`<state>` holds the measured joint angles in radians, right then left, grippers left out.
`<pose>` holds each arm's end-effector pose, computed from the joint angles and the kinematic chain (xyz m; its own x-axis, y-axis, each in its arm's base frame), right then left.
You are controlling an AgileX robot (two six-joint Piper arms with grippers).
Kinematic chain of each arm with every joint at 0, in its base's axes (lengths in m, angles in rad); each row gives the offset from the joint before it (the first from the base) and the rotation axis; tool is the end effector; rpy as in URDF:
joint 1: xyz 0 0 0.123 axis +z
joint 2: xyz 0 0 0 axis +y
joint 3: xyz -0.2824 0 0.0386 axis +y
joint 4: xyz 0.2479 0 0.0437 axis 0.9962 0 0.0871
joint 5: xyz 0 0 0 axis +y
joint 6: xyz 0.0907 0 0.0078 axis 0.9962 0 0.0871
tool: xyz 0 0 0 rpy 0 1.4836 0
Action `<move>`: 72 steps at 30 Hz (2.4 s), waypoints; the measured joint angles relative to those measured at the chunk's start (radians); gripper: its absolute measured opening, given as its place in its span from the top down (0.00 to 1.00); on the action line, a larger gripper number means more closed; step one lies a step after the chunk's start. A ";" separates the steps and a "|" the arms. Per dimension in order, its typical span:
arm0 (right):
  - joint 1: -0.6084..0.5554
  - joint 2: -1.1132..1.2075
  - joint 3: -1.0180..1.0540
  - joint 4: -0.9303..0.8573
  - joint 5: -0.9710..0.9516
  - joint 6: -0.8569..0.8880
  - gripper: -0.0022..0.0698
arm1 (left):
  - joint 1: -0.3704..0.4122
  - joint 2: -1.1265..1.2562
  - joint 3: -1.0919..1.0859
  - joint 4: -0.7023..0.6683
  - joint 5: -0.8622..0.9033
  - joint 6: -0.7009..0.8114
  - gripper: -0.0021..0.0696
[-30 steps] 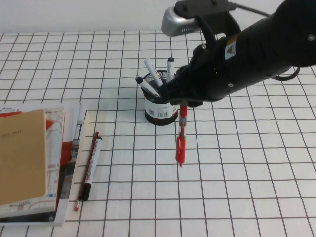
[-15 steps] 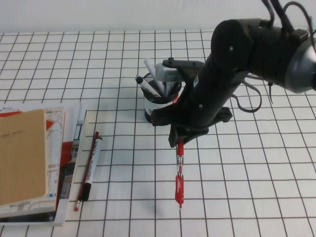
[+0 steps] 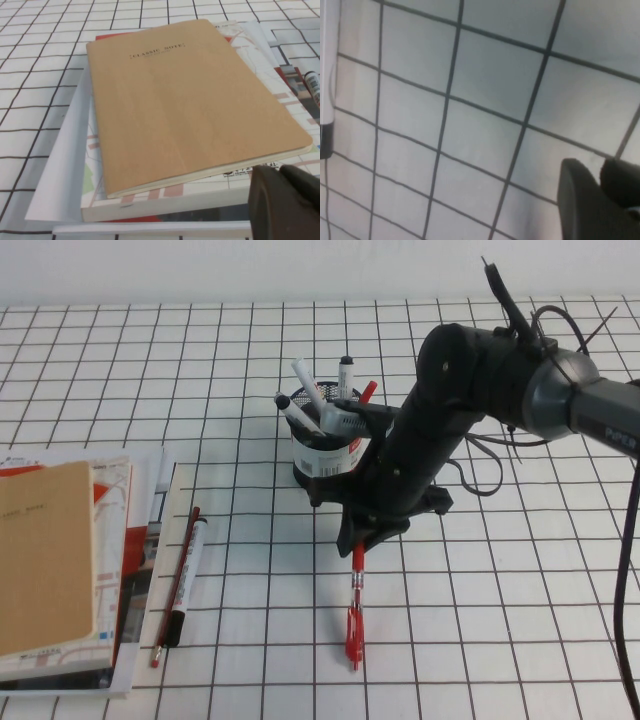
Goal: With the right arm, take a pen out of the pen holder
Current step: 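Take a marker out of the pen holder and lay it on the table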
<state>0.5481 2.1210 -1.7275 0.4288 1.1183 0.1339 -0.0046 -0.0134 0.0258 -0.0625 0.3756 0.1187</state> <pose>0.3592 0.2592 0.2058 -0.9696 -0.2386 -0.0540 -0.2396 0.8813 0.4073 0.0524 -0.0023 0.1714 -0.2935 0.0618 -0.9540 0.0443 0.9977 0.0510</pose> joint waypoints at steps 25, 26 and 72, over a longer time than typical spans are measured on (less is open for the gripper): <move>-0.007 0.057 -0.051 -0.050 -0.079 -0.007 0.65 | 0.000 0.000 0.000 0.000 0.000 0.000 0.98; -0.007 0.057 -0.051 -0.054 -0.079 -0.007 0.64 | 0.000 0.000 0.000 0.000 0.000 0.000 0.98; 0.120 -1.176 0.753 -0.346 0.078 -0.006 0.99 | 0.000 0.000 0.000 0.000 0.000 0.000 0.98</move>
<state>0.6680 0.9448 -0.9743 0.0833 1.1966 0.1284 -0.0046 -0.0134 0.0258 -0.0625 0.3756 0.1187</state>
